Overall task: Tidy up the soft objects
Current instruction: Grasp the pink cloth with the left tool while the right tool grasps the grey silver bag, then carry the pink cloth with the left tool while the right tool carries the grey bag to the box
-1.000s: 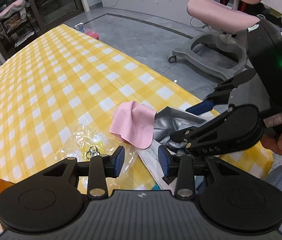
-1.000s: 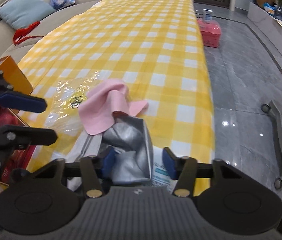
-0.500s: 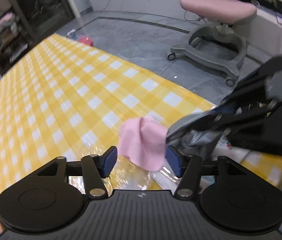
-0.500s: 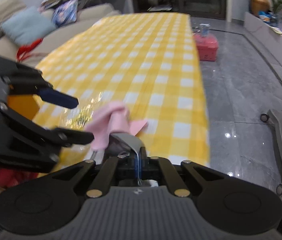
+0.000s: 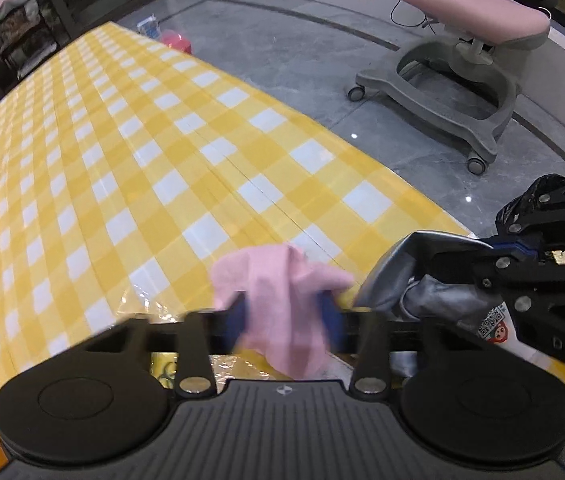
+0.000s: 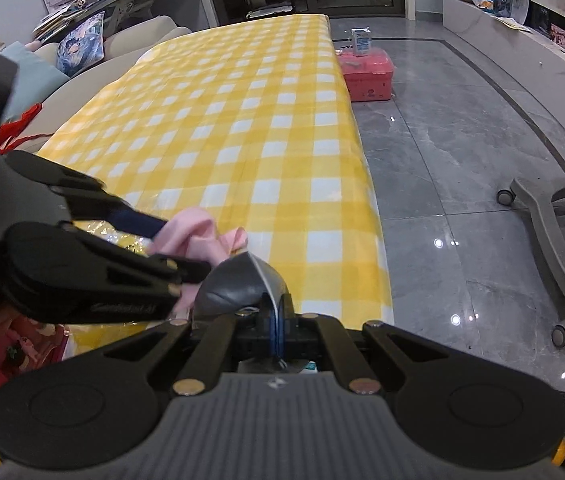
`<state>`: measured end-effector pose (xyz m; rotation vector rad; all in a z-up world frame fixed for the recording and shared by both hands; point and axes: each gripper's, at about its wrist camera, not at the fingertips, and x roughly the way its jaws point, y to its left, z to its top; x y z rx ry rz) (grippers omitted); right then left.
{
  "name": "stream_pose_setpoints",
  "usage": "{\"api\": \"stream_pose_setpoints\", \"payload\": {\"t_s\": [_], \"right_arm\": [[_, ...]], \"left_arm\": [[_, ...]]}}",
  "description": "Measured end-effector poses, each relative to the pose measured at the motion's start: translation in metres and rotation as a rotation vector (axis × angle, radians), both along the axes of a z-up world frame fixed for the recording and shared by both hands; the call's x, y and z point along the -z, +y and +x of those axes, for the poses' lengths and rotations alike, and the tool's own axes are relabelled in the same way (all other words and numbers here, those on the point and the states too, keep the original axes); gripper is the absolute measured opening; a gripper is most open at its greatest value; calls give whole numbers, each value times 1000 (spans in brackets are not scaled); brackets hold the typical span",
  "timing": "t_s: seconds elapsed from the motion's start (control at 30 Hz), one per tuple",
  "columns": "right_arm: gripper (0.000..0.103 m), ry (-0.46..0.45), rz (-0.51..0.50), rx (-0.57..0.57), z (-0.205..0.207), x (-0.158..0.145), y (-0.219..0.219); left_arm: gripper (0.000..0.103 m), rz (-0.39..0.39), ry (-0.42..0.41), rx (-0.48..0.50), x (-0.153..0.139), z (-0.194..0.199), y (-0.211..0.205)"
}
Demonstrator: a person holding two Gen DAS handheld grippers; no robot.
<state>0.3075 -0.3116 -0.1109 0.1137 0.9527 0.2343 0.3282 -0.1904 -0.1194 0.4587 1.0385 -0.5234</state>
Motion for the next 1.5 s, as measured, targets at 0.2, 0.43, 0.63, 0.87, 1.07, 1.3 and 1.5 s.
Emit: {"api": "stream_pose_setpoints", "payload": {"t_s": [0.2, 0.43, 0.63, 0.87, 1.07, 1.3, 1.5], "right_arm": [[0, 1, -11, -15, 0, 0, 3], [0, -9, -19, -4, -4, -10, 4], [0, -57, -23, 1, -16, -37, 8], [0, -136, -64, -9, -39, -81, 21], [0, -209, -71, -31, -65, -120, 38], [0, -295, -42, -92, -101, -159, 68], [0, -332, 6, -171, -130, -183, 107]], "left_arm": [[4, -32, -24, 10, -14, -11, 5], [3, -31, -95, 5, -51, -30, 9], [3, -67, -162, -11, -90, -56, 20], [3, -81, -233, -42, -128, -96, 39], [3, -114, -277, -111, -153, -126, 66], [3, -116, -344, -230, -164, -165, 106], [3, -148, -361, -328, -173, -190, 151]]}}
